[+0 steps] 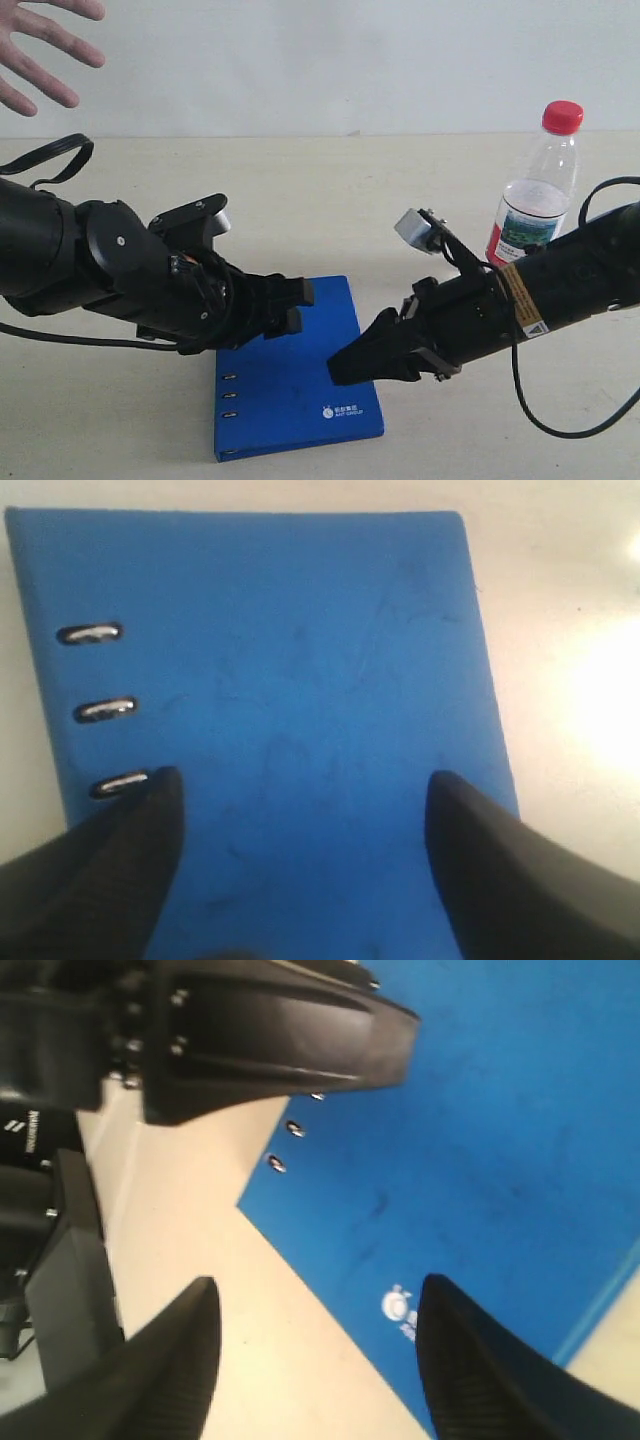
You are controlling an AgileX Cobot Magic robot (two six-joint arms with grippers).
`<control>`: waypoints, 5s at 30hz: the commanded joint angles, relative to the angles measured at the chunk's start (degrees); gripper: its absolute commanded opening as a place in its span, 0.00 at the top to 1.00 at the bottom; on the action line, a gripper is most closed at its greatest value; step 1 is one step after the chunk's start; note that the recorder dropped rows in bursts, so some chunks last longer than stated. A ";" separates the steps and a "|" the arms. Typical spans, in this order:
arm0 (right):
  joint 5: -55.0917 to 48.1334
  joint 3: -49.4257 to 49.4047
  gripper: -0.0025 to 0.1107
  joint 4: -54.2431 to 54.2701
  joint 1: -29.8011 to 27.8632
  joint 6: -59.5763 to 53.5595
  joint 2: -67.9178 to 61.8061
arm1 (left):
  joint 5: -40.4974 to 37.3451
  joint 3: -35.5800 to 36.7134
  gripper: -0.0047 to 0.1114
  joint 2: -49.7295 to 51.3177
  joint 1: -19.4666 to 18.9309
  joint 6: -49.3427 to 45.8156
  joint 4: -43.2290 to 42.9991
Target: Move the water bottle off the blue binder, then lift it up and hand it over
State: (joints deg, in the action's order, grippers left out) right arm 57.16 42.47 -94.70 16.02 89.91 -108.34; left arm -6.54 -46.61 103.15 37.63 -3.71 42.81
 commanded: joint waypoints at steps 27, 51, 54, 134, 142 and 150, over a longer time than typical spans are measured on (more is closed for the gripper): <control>-15.46 -0.01 0.51 -5.02 -0.05 13.83 0.28 | -2.77 4.53 0.41 -1.39 -7.23 -1.11 -0.24; 8.73 -0.01 0.51 6.25 -0.05 -2.10 -9.68 | -6.55 -2.50 0.41 5.82 -1.34 -16.85 13.76; 12.80 -0.01 0.51 8.42 -0.05 -5.84 -9.68 | -8.47 -3.88 0.41 6.24 0.04 -25.52 22.62; 6.75 -0.01 0.98 -2.04 -0.18 -3.39 -9.44 | -63.42 -2.77 0.92 -6.79 -7.23 -87.17 52.22; 3.53 -0.01 0.98 -1.76 -0.18 -4.35 -9.44 | -63.42 -0.98 0.90 -6.79 -7.09 -85.29 44.70; 2.94 -0.01 0.98 -1.66 -0.18 -5.50 -9.44 | -63.42 -0.84 0.42 -6.67 -7.09 -89.16 47.97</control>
State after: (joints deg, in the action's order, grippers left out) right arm 64.39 41.87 -98.35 15.31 84.03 -117.54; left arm -30.87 -47.01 97.72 28.61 -90.47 89.23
